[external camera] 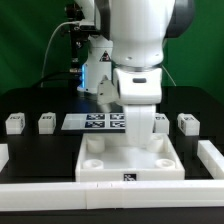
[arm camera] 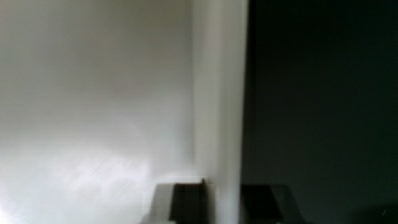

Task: Assemble one leg

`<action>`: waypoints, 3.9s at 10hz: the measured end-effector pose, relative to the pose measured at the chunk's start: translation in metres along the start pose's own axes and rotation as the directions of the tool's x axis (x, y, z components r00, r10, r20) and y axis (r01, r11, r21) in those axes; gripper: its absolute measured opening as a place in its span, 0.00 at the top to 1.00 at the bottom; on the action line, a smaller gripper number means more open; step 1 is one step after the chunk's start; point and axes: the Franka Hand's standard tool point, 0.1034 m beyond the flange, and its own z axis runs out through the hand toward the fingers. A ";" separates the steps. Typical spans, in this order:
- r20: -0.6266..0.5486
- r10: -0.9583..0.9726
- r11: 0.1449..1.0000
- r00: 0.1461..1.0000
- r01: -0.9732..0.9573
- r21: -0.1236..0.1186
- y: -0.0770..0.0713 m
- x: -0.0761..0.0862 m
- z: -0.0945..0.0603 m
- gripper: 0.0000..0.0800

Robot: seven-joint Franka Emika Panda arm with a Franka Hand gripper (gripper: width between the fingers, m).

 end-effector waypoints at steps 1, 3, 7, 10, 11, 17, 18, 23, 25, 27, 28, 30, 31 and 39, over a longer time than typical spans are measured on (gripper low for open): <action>-0.001 0.002 1.000 1.000 -0.002 0.000 0.004 0.011 -0.001 0.91; -0.004 -0.009 1.000 1.000 0.009 -0.007 0.012 0.026 -0.003 0.91; -0.008 -0.014 1.000 1.000 0.014 -0.017 0.018 0.038 -0.005 0.91; -0.008 -0.015 1.000 1.000 0.015 -0.019 0.019 0.037 -0.005 0.91; -0.009 -0.012 1.000 1.000 0.012 -0.018 0.019 0.036 -0.004 0.91; -0.009 -0.008 1.000 1.000 0.008 -0.019 0.019 0.035 -0.005 0.22; -0.008 -0.007 1.000 1.000 0.007 -0.023 0.019 0.034 -0.008 0.19; 0.018 0.057 0.995 0.998 -0.056 -0.080 -0.012 0.025 -0.055 0.19; 0.022 0.083 0.991 0.996 -0.081 -0.105 -0.021 0.023 -0.069 0.19; 0.018 0.116 0.989 0.993 -0.114 -0.097 -0.021 0.023 -0.064 0.19; 0.015 0.142 0.985 0.990 -0.140 -0.097 -0.021 0.023 -0.064 0.19; -0.005 0.326 0.941 0.945 -0.325 -0.096 -0.021 0.023 -0.064 0.19; -0.014 0.406 0.909 0.914 -0.405 -0.093 -0.022 0.023 -0.063 0.19; -0.079 0.976 0.200 0.201 -0.980 -0.019 -0.042 0.075 -0.044 0.19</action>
Offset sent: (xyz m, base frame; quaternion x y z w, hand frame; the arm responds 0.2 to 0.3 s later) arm 0.0142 0.0264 -0.0027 0.0086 0.0006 0.0012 1.0000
